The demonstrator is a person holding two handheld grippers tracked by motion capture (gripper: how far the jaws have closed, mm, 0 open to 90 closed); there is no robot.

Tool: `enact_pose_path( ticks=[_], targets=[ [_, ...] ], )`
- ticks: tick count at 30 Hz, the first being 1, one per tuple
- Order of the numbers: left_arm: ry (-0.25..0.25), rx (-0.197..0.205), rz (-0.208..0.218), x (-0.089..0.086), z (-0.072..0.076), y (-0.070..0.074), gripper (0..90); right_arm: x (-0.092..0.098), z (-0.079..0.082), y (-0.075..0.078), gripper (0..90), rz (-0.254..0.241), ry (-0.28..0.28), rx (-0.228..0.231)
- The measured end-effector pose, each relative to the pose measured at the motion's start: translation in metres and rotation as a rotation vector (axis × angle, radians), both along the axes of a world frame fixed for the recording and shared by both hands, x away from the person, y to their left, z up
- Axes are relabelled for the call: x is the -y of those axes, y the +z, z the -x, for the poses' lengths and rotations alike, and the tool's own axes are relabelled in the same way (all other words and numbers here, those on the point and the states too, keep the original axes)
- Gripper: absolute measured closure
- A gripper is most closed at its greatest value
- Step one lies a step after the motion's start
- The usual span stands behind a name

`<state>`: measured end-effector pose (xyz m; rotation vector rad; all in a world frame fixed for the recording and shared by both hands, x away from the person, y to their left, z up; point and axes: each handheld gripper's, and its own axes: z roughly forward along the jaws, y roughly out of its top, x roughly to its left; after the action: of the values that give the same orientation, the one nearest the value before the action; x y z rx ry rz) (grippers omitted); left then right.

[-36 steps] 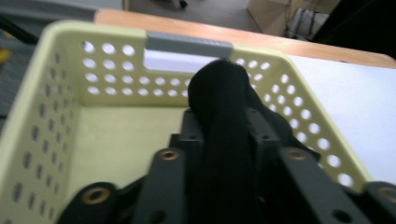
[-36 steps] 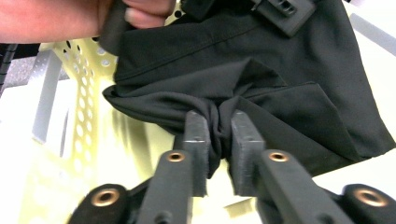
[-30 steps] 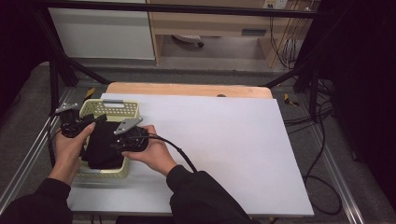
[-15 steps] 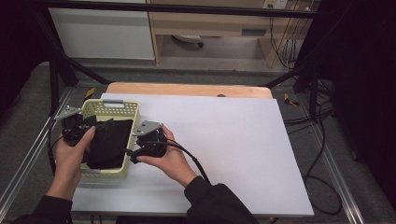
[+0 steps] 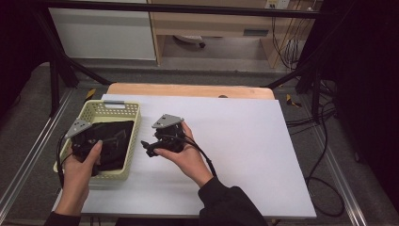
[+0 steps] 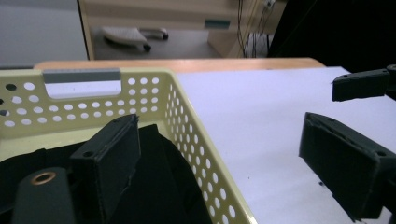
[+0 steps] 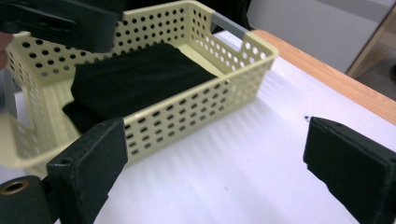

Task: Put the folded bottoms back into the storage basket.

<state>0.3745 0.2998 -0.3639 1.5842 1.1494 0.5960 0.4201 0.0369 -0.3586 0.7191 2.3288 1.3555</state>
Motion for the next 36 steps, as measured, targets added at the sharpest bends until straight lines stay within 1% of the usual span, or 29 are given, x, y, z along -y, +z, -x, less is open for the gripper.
enact_pose_path(
  ticks=[2,4,6,7,10,12,13,15,17,18,19,24,25,29,31,33,36],
  targets=[
    [-0.005,-0.002,0.0,0.004,0.005,-0.003,10.4,0.008,0.002,0.001,4.8,0.016,-0.009,-0.016],
    [-0.013,0.001,-0.011,0.007,0.01,-0.004,10.2,0.016,0.004,0.001,4.3,0.019,-0.019,-0.012],
    [-0.02,0.008,-0.008,0.009,0.015,-0.004,9.7,0.023,0.005,0.002,3.9,0.028,-0.032,-0.007],
    [-0.023,0.013,-0.006,0.009,0.017,-0.005,9.7,0.027,0.005,0.003,3.9,0.021,-0.042,-0.005],
    [-0.039,0.019,0.013,0.009,0.023,-0.01,9.2,0.037,0.005,0.006,3.3,0.003,-0.046,0.001],
    [-0.043,0.019,0.017,0.01,0.024,-0.014,9.2,0.042,0.003,0.008,3.5,-0.01,-0.051,-0.004],
    [-0.045,0.011,0.03,0.01,0.025,-0.015,9.4,0.044,0.003,0.009,3.5,-0.015,-0.054,-0.01],
    [-0.051,0.01,0.048,0.01,0.026,-0.017,9.5,0.048,0.002,0.01,3.5,-0.019,-0.055,-0.008],
    [-0.039,0.001,0.033,0.01,0.027,-0.019,9.5,0.052,0.001,0.012,3.5,-0.019,-0.064,-0.004],
    [-0.031,0.001,0.014,0.011,0.028,-0.021,9.6,0.054,0.001,0.013,3.4,-0.022,-0.066,-0.001],
    [-0.029,0.0,0.01,0.011,0.028,-0.023,10.0,0.057,0.001,0.015,3.3,-0.028,-0.069,0.003],
    [-0.039,-0.014,0.051,0.012,0.029,-0.032,10.1,0.072,-0.002,0.023,3.5,-0.054,-0.097,0.017],
    [-0.039,-0.014,0.053,0.012,0.03,-0.032,10.1,0.076,-0.002,0.024,3.5,-0.06,-0.101,0.017],
    [-0.043,-0.022,0.053,0.013,0.028,-0.036,10.3,0.089,-0.004,0.03,5.0,-0.053,-0.106,0.015],
    [-0.049,-0.023,0.052,0.013,0.028,-0.037,10.3,0.098,-0.004,0.034,4.3,-0.064,-0.113,0.014],
    [-0.055,-0.024,0.043,0.014,0.027,-0.038,10.3,0.106,-0.004,0.037,3.4,-0.067,-0.118,0.022],
    [-0.052,-0.025,0.023,0.015,0.026,-0.041,10.4,0.116,-0.004,0.041,2.7,-0.071,-0.141,0.036]
  ],
)
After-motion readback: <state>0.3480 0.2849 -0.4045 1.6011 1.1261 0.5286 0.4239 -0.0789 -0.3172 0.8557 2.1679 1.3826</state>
